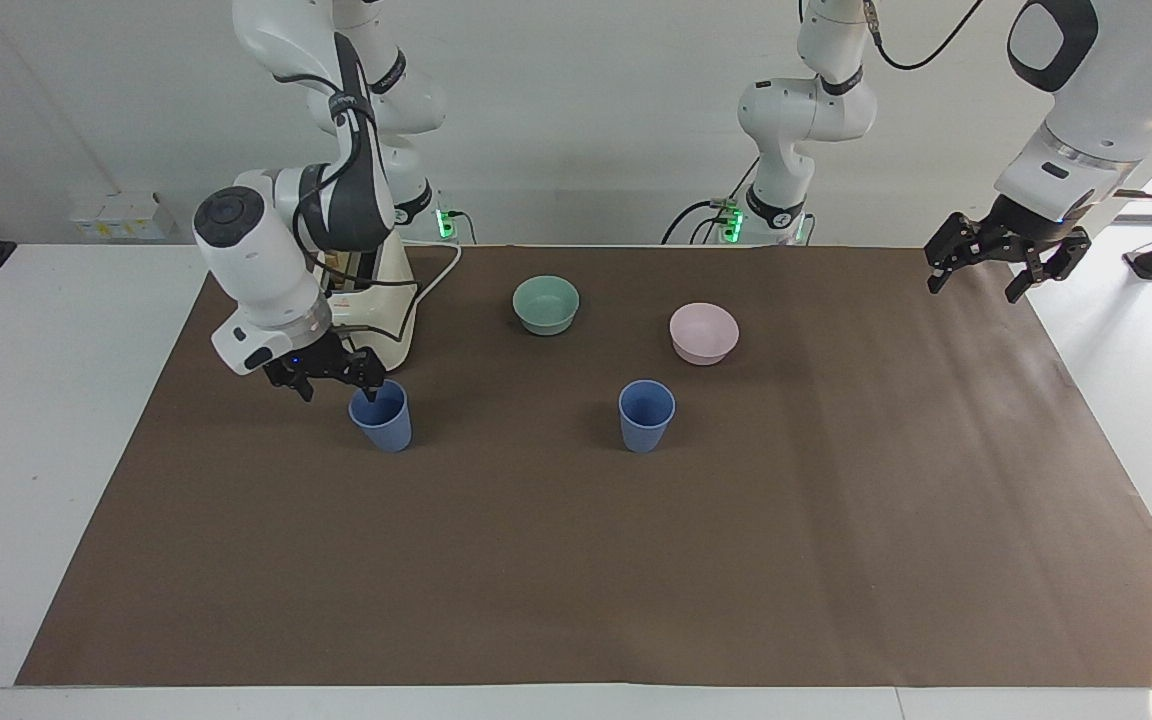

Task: Stack blue cups with both arms
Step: 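Reach the right gripper to the other blue cup and grasp it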

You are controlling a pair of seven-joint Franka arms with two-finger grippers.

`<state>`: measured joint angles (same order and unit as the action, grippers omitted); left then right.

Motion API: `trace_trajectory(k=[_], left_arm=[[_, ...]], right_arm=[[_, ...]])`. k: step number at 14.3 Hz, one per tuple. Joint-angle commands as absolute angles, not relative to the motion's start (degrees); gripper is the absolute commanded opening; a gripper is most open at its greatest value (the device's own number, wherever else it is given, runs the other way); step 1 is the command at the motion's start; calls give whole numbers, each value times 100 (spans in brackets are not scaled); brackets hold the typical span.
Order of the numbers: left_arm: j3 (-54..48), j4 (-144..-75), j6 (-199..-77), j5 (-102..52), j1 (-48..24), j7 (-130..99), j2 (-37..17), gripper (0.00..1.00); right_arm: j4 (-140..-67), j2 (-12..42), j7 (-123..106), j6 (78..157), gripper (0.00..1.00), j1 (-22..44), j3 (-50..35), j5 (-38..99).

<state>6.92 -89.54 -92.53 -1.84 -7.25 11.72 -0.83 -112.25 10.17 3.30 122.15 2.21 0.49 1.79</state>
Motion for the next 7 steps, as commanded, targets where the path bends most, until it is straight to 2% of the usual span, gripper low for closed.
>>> trace_trajectory(k=[1,2,3,4,5,7], left_arm=[[633,-8894,-9141,-97,-659,1213,-105,100],[633,-8921,-9149,-97,-659,1213,-71,100],[633,-8930,-9141,-97,-659,1213,-70,100],[633,-8947,-9149,-97,-659,1213,-62,100],[633,-8947,-9149,-97,-659,1213,-62,100],[633,-8947,-9149,-97,-659,1213,-62,100]], right_arm=[[-11407,1256,273,12619,100,220,44,167],[-11452,1257,246,12656,100,220,44,158],[-11452,1248,124,12621,58,220,35,141],[-11435,1257,158,12630,11,315,26,149],[-11417,1257,149,12621,0,395,26,158],[-11365,1266,141,12612,0,439,26,158]])
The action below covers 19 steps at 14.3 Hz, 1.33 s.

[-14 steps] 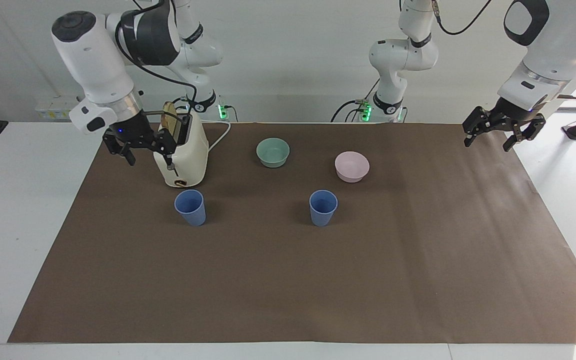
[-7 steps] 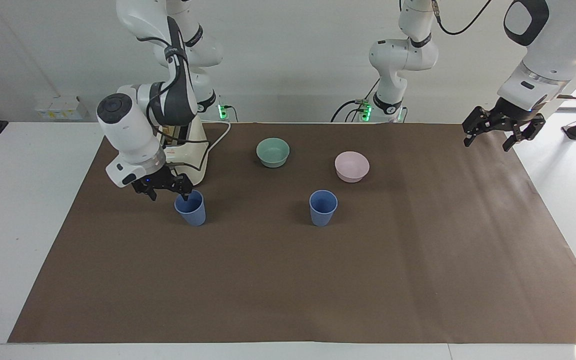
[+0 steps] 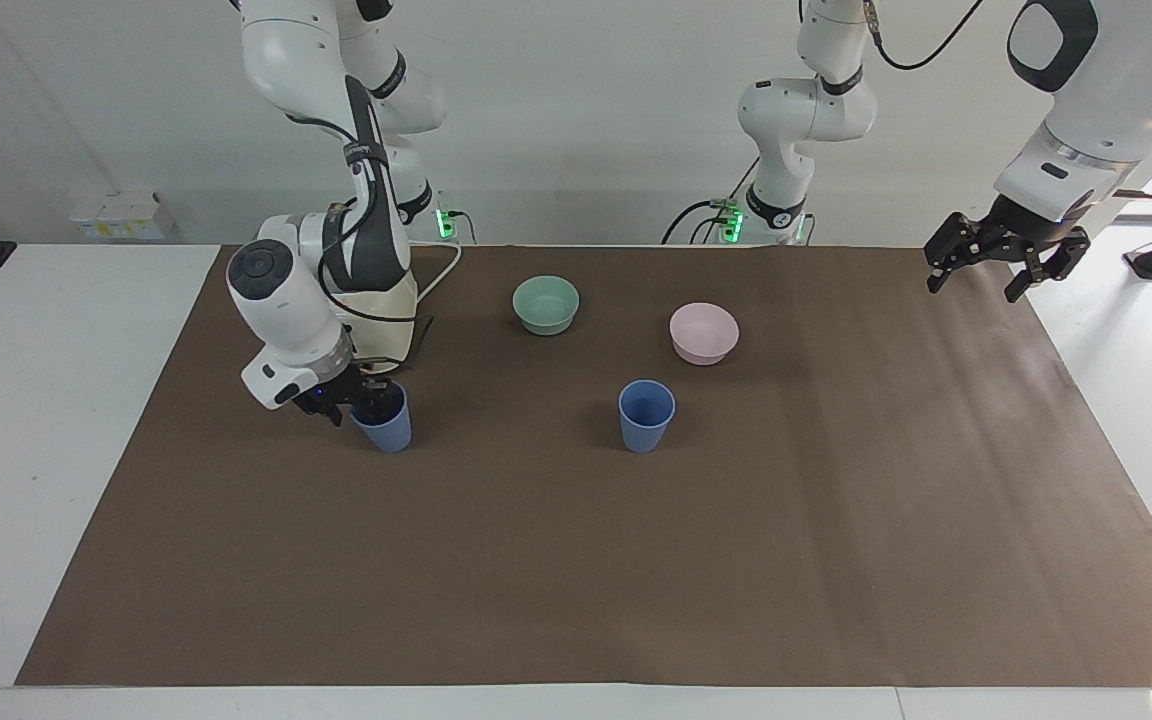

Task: Stack blue cups with both arms
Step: 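Reach the right gripper to the other blue cup and grasp it, then lift the blue cup and carry it over the first cup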

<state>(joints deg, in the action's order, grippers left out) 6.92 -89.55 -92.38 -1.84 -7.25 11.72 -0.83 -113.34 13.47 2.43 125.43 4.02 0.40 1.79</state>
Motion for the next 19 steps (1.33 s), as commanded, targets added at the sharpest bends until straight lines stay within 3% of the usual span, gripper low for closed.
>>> trace_trajectory(k=[1,8,12,19], left_arm=[[633,-8947,-9158,-97,-659,1213,-53,100],[633,-8965,-9167,-97,-659,1213,-44,100],[633,-8965,-9167,-97,-659,1213,-44,100],[633,-8965,-9176,-97,-668,1213,-44,100]], right_arm=[[-11286,1274,141,12577,0,466,26,158],[-10426,1178,446,11569,0,466,-219,184],[-9713,1187,1789,11276,0,483,-991,343],[-8886,1415,3506,10951,0,1896,-1108,27]])
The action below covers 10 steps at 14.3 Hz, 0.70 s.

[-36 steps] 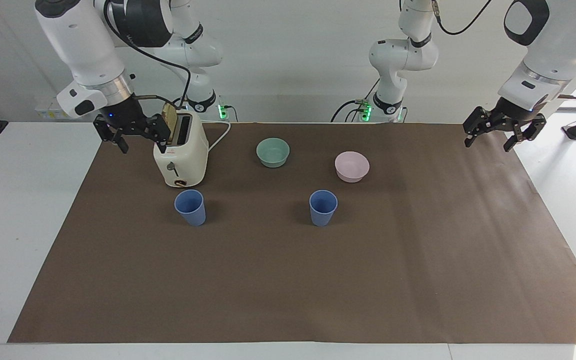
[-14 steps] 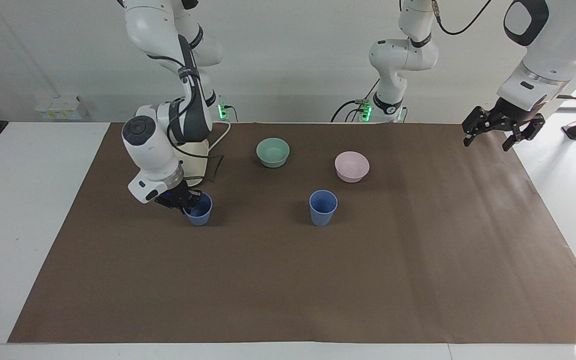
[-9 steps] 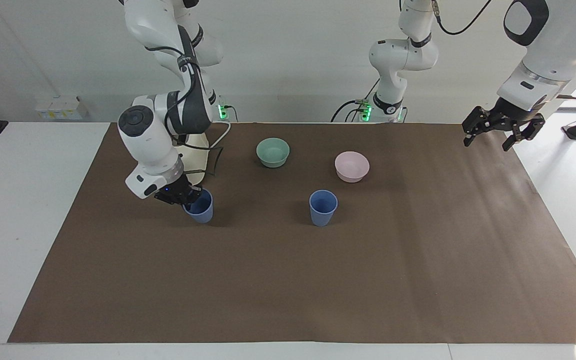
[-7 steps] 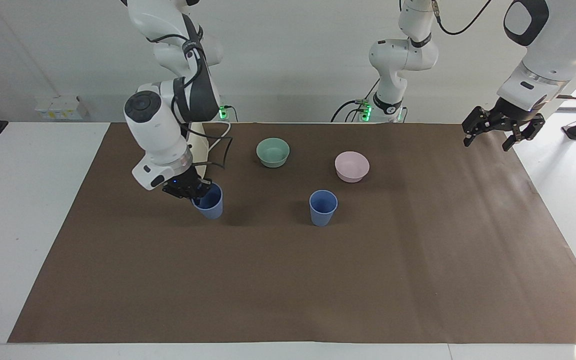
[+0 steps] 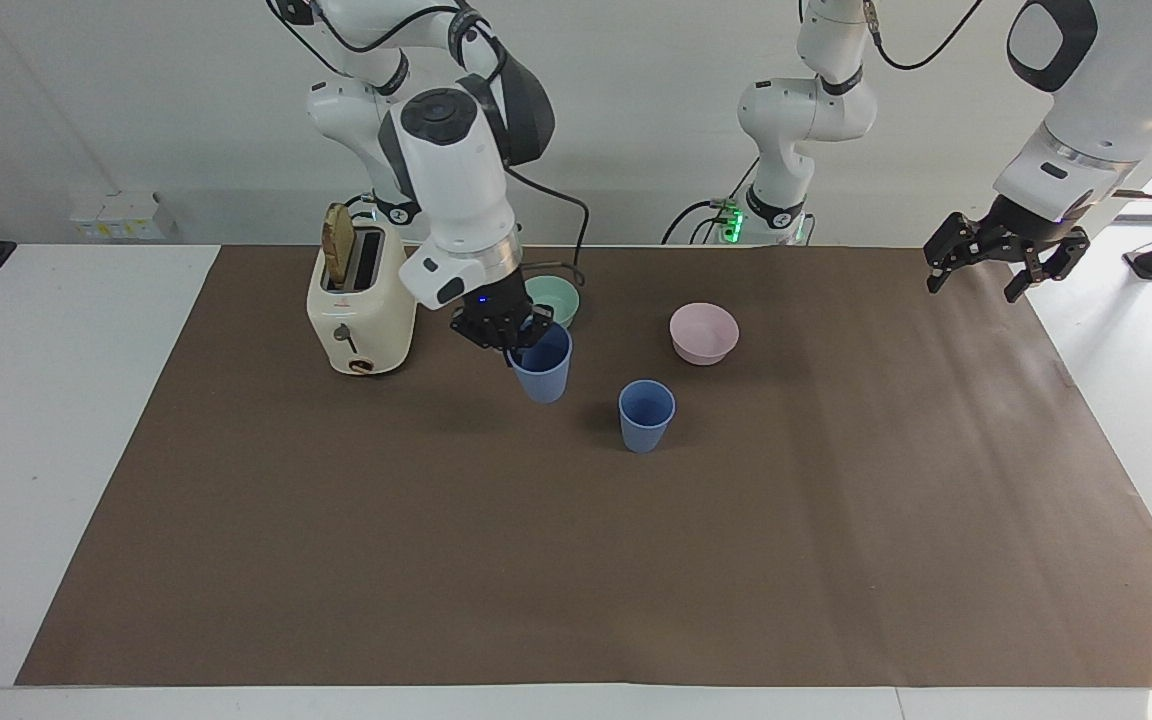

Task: Stack blue cups with both arms
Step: 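Lift the blue cup and carry it over the first cup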

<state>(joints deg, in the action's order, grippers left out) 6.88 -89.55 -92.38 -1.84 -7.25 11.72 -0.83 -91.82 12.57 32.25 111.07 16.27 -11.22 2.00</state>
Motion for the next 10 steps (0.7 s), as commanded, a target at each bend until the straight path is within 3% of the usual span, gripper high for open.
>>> trace_trajectory(k=[1,4,10], left_arm=[[633,-8965,-9176,-97,-668,1213,-44,100],[633,-8965,-9176,-97,-668,1213,-44,100],[633,-8965,-9185,-97,-668,1213,-44,100]], right_arm=[[-8860,1415,3629,10942,0,2003,-1107,18],[-8474,1765,4181,10986,0,2451,-1099,-123],[-8446,2126,4403,11354,0,2627,-1116,-369]])
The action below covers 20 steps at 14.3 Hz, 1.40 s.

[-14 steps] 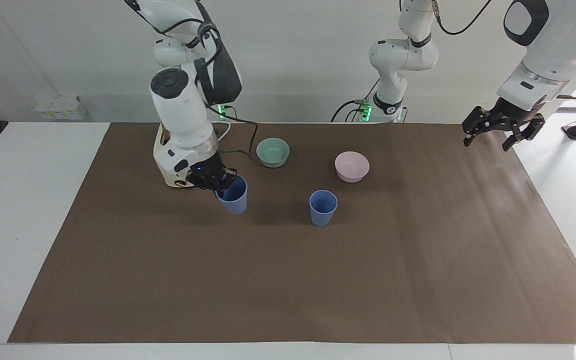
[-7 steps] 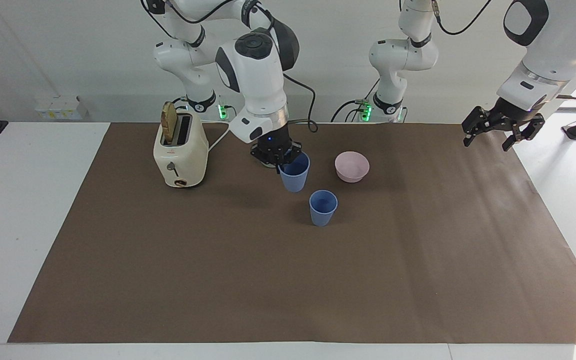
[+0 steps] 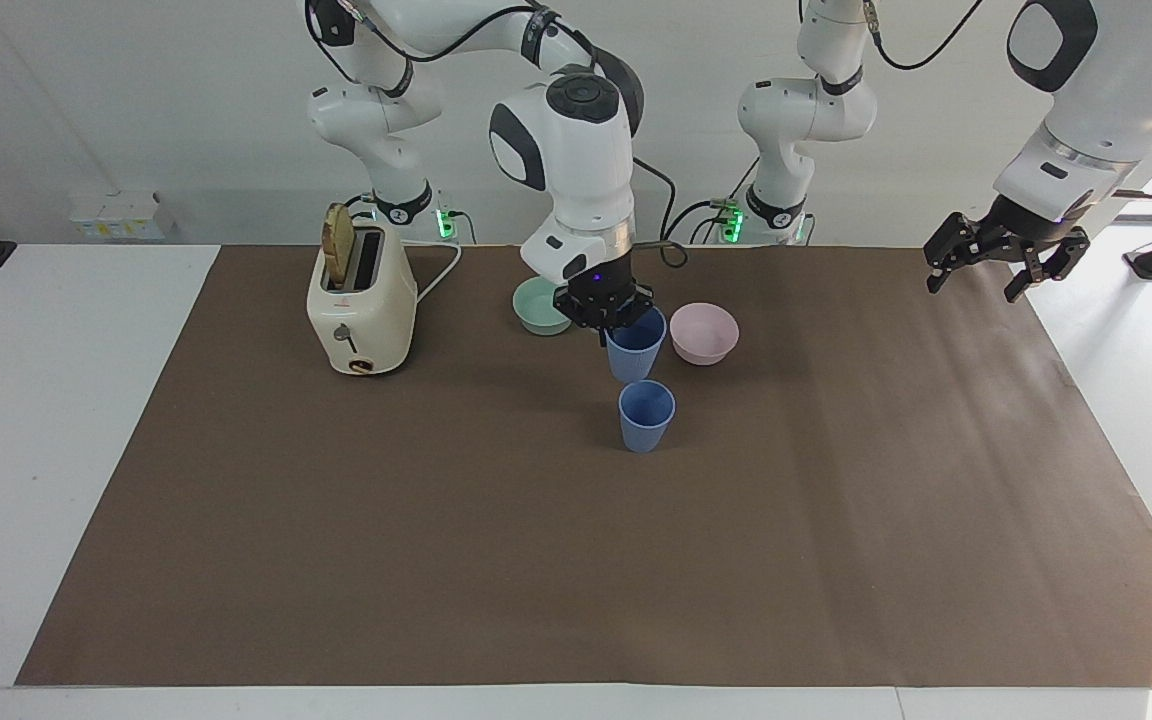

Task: Stack blue cups with both arms
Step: 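Lift the blue cup and carry it over the first cup, then lower the held cup into the first blue cup and release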

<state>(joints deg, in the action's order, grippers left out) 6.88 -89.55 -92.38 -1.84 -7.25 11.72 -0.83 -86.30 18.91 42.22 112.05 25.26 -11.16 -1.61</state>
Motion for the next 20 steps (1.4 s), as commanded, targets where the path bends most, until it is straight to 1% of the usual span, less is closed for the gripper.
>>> trace_trajectory(k=[1,11,17,20], left_arm=[[633,-8965,-9185,-105,-668,1213,-44,100],[633,-8965,-9185,-105,-668,1213,-44,100],[633,-8956,-9176,-105,-668,1204,-53,100],[633,-8947,-9150,-97,-677,1195,-53,100]], right_arm=[[-8446,2170,4412,11442,0,2628,-1116,-387],[-8464,2250,4421,11785,0,2549,-1125,-396],[-8508,2522,4465,12093,0,2637,-1125,-545],[-8517,2549,4474,12120,0,2619,-1125,-554]])
